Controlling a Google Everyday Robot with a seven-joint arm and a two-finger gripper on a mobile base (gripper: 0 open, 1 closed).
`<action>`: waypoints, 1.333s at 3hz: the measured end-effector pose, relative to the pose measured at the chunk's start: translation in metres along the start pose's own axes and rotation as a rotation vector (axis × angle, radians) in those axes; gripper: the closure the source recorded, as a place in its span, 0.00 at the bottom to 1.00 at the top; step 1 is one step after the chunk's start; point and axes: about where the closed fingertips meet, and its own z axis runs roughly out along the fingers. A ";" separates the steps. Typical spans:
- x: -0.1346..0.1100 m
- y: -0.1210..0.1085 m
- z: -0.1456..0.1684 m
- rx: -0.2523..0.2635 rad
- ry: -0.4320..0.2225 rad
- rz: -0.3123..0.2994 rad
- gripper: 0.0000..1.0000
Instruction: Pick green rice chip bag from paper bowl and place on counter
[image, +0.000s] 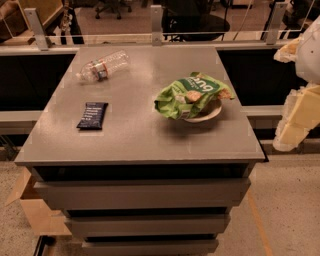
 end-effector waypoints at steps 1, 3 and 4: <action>-0.001 -0.001 0.000 0.003 -0.002 -0.004 0.00; -0.036 -0.030 0.032 -0.021 -0.063 -0.225 0.00; -0.057 -0.047 0.056 -0.041 -0.107 -0.355 0.00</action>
Offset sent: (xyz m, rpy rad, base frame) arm 0.0509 0.0258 -0.0145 -0.0364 -0.0135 0.2465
